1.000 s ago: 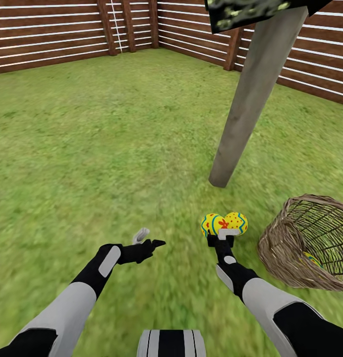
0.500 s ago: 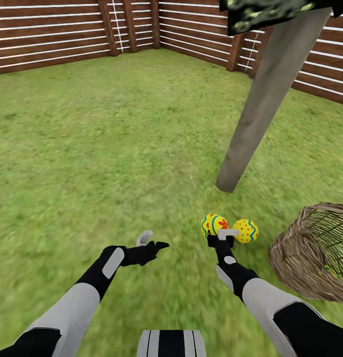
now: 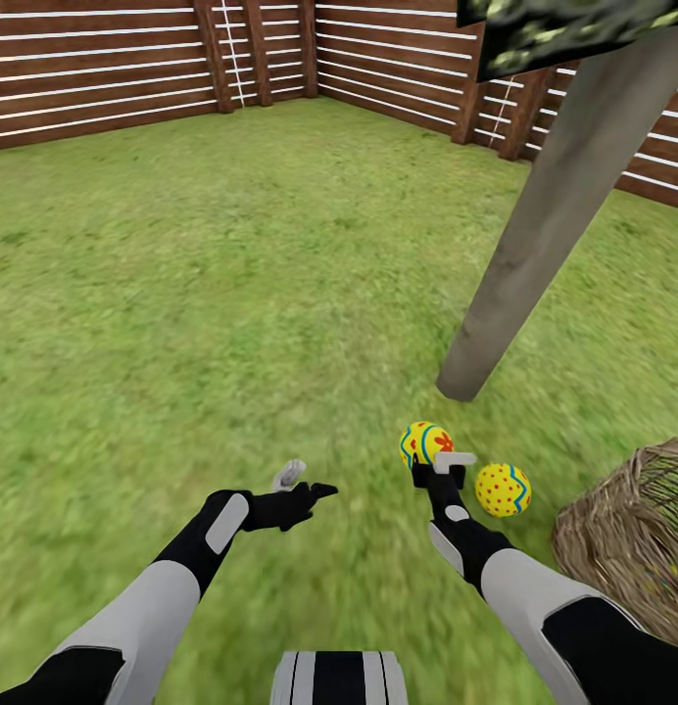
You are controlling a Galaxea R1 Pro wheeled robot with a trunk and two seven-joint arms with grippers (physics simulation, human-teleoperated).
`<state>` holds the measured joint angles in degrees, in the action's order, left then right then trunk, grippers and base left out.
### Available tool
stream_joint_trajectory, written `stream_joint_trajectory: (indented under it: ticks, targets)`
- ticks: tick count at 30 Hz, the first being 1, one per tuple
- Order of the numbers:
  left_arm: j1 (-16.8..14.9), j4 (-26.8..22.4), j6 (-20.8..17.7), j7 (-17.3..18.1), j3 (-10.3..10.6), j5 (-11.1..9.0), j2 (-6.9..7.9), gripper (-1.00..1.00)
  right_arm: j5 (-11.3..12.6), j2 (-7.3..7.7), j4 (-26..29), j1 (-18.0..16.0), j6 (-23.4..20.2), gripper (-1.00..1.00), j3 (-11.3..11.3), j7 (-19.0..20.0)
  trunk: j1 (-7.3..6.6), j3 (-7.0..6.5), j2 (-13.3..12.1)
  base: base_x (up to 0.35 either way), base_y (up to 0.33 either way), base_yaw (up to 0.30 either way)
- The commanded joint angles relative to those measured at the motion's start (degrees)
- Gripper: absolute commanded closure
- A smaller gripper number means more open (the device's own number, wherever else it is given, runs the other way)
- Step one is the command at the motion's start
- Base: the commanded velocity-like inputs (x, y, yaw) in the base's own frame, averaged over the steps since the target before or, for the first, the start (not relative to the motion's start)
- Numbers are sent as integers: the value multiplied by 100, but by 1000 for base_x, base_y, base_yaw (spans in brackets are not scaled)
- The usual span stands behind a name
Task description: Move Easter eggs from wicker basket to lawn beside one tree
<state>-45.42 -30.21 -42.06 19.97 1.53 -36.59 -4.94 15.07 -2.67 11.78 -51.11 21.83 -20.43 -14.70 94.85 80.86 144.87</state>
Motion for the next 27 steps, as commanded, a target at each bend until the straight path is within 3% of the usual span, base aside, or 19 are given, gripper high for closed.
stream_joint_trajectory:
  ticks: [1, 5, 10, 25, 26, 27]
  targets:
    - [-2, -2, -20, 7, 5, -4, 3, -100, 49, 2, -7, -4, 23, 100, -33, -24, 0, 4, 1, 28, 0, 0]
    - [-2, -2, -19, 7, 5, 2, 9, -100, 49, 10, -9, -4, 29, 100, -16, -24, 0, 4, 1, 9, 0, 0]
    - [-2, -2, -14, 51, 5, -12, 10, -100, 49, 12, -9, -4, 27, 100, -14, -24, 12, 114, 8, 0, 0, 0]
    - [-2, -2, -22, 69, 5, -23, 1, -100, 49, 12, -27, -4, 232, 100, -14, -25, 12, 114, 8, 0, 0, 0]
    - [-2, -2, -22, 68, 5, -23, 1, -100, 49, 12, -27, -4, 233, -100, -14, -28, 12, 114, 8, 0, 0, 0]
    - [-2, -2, -22, 68, 5, -19, 1, -100, 49, 9, -27, -4, 236, -100, -17, -27, 12, 114, 8, 0, 0, 0]
